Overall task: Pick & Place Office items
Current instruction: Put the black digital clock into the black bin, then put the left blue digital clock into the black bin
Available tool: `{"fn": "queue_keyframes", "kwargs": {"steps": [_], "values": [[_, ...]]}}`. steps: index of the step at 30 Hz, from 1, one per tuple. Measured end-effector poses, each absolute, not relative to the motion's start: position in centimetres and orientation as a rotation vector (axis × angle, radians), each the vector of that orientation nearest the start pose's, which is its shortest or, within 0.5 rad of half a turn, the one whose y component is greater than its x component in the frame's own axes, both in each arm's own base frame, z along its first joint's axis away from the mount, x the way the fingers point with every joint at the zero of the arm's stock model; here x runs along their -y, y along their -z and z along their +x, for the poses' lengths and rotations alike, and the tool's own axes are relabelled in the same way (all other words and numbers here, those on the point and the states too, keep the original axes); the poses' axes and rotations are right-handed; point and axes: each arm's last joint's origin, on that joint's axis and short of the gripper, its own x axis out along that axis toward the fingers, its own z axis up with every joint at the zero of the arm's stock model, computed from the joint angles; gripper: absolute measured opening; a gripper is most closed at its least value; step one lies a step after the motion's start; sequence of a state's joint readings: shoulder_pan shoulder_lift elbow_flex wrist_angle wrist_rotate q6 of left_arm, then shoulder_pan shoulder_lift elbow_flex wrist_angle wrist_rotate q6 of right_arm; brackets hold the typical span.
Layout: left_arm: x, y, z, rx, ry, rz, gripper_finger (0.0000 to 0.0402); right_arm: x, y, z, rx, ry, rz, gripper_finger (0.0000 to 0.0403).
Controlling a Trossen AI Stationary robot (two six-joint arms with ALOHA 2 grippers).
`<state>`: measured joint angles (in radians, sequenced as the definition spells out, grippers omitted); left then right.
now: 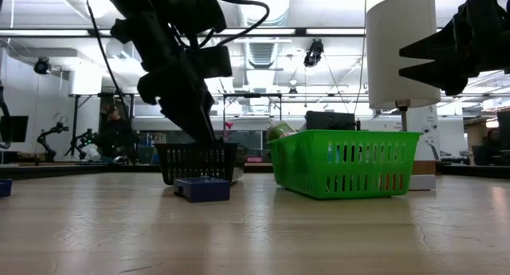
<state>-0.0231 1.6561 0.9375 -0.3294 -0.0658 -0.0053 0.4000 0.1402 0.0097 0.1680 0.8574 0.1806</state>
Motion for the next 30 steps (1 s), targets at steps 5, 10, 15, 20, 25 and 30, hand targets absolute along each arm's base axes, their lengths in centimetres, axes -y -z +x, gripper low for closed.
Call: {"fn": "queue_keyframes", "kwargs": {"steps": [5,10,15,20,25,30], "values": [[0.4,-16.6,31.4,-1.047,-0.068,-0.014,0.0177,-1.7,-17.1,9.7,0.072,0.453,0.2,0.0327],[0.4,-16.3,31.5,-1.06,-0.044,-0.042,0.0183,-1.7,-17.1,9.7,0.072,0.454,0.199,0.0327],[0.4,-15.9,31.6,-1.073,-0.051,-0.057,0.0182,-1.7,-17.1,9.7,0.072,0.453,0.2,0.0327],[0.4,-15.6,31.6,-1.084,-0.059,-0.074,0.0182,-1.7,-17.1,9.7,0.072,0.453,0.2,0.0327],[0.3,-15.6,31.6,-1.082,-0.064,-0.088,0.0187,-1.7,-17.1,9.7,0.072,0.453,0.2,0.0327],[0.3,-15.7,31.6,-1.075,-0.066,-0.092,0.0205,-1.7,-17.1,9.7,0.072,0.454,0.2,0.0327]]}}
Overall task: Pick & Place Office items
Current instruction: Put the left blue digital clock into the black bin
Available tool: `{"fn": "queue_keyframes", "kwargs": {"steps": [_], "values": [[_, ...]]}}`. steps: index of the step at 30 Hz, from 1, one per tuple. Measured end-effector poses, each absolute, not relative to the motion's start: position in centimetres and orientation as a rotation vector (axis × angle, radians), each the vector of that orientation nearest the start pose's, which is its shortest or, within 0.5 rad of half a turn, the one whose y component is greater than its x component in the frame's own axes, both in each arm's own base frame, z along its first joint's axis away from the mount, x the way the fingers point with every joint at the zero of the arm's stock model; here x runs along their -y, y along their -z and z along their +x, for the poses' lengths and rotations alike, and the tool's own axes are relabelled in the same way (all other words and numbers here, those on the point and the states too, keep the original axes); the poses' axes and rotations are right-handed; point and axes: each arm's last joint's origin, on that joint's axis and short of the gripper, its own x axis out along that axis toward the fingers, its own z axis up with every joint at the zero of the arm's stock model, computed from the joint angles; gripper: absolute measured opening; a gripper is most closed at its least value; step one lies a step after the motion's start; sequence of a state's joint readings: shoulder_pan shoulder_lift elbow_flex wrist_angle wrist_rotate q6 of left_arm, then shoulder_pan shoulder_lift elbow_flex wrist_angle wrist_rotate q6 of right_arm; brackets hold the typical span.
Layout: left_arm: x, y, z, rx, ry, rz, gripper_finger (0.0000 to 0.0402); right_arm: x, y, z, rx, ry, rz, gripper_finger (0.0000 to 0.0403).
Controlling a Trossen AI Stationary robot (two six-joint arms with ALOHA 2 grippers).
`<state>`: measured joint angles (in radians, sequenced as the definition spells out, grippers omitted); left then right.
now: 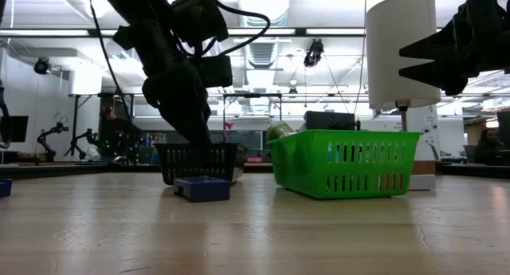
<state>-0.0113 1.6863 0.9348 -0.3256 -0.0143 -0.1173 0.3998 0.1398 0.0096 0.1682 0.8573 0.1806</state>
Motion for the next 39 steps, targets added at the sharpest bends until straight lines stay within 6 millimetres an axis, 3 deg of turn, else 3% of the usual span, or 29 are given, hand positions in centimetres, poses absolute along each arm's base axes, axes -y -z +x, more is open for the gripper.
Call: {"fn": "queue_keyframes", "kwargs": {"steps": [7,12,20,25,30,39], "values": [[0.3,-15.8,31.6,-1.073,-0.069,-0.098,0.0213,-1.7,-17.1,9.7,0.072,0.453,0.2,0.0327],[-0.2,-17.1,31.5,-1.054,-0.192,-0.213,0.0214,-1.7,-17.1,9.7,0.072,0.453,0.2,0.0327],[-0.5,-21.0,28.7,-0.991,-0.4,-0.318,0.0215,-1.7,-17.1,9.7,0.072,0.453,0.2,0.0327],[-0.5,-22.8,26.4,-0.924,-0.536,-0.496,0.0214,-1.7,-17.1,9.7,0.072,0.454,0.2,0.0327],[0.7,-22.9,24.9,-0.972,-0.646,-0.644,0.0214,-1.7,-17.1,9.7,0.072,0.453,0.2,0.0327],[4.5,-22.4,23.3,-1.017,-0.781,-0.849,0.0222,-1.7,-17.1,9.7,0.072,0.453,0.2,0.0327]]}}
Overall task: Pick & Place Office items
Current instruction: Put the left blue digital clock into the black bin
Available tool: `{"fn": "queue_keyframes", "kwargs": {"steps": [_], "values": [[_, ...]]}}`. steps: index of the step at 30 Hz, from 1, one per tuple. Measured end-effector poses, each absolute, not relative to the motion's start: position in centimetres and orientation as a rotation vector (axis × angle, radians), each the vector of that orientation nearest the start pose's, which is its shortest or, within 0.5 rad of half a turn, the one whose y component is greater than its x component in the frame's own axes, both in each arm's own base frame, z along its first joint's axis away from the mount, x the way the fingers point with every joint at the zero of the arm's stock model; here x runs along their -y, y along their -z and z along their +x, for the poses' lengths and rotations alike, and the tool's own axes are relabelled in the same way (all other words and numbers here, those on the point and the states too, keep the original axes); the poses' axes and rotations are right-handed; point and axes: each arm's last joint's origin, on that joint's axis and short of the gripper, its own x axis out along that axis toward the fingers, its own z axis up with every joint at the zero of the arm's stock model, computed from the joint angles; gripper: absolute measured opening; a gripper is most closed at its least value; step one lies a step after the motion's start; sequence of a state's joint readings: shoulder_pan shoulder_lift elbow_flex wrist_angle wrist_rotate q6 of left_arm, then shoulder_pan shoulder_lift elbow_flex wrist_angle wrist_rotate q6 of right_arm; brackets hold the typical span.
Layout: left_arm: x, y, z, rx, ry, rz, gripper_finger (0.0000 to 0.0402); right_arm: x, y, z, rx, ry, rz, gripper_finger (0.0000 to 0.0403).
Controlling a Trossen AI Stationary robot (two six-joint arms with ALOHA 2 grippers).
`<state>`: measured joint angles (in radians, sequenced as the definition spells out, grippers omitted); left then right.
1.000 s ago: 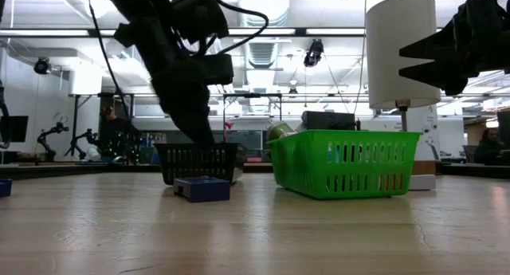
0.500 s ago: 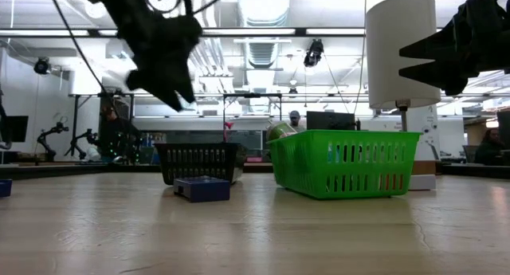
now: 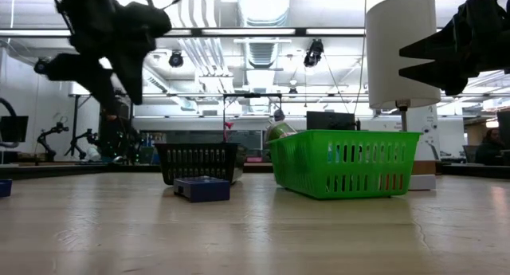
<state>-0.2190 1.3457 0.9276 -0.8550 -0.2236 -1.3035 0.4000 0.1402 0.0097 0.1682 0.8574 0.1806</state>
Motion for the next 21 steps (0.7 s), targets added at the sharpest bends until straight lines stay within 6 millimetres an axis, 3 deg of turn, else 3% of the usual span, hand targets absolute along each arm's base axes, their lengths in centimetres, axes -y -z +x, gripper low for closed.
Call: {"fn": "queue_keyframes", "kwargs": {"steps": [9,21], "values": [[7.4,-22.1,22.5,-1.02,-0.819,-0.937,0.0247,-1.7,-17.1,9.7,0.072,0.453,0.199,0.0327],[11.3,-20.4,21.4,-1.074,-0.937,-1.047,0.0248,-1.7,-17.1,9.7,0.072,0.453,0.2,0.0327]]}}
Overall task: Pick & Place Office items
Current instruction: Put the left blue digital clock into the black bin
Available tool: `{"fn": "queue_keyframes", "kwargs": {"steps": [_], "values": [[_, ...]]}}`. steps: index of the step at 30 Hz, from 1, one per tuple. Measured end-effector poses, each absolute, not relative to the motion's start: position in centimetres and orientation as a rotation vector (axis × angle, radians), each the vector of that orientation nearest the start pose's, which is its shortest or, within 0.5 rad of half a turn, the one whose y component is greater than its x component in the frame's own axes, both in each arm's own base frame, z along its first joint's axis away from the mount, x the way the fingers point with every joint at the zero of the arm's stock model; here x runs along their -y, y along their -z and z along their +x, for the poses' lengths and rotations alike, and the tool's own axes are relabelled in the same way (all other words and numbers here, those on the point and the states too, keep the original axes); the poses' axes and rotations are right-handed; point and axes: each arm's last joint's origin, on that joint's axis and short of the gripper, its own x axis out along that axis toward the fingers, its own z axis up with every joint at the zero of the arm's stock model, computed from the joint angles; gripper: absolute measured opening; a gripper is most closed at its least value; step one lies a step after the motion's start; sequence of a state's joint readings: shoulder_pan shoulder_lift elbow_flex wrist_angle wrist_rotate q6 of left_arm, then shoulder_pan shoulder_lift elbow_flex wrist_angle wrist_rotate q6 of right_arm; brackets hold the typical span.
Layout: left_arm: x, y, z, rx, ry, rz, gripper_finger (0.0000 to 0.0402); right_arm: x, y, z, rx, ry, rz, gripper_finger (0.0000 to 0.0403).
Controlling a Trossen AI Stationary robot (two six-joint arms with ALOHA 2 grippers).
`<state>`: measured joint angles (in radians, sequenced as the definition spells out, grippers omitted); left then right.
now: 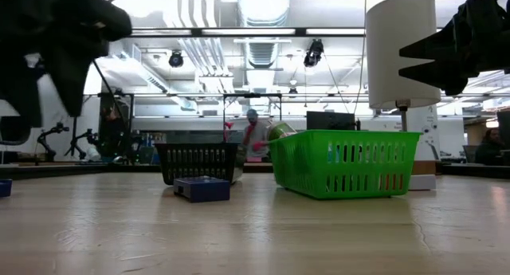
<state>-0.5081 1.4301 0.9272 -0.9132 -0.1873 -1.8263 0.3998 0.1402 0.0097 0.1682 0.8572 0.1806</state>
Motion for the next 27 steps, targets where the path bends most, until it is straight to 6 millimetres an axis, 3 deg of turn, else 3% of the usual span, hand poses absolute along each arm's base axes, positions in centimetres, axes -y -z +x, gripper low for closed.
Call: {"fn": "queue_keyframes", "kwargs": {"steps": [11,27], "values": [[14.5,-17.7,21.4,-1.161,-1.036,-1.171,0.0249,-1.7,-17.1,9.7,0.072,0.453,0.2,0.0327],[14.6,-16.6,20.9,-1.173,-1.162,-1.204,0.0247,-1.7,-17.1,9.7,0.072,0.453,0.2,0.0327]]}}
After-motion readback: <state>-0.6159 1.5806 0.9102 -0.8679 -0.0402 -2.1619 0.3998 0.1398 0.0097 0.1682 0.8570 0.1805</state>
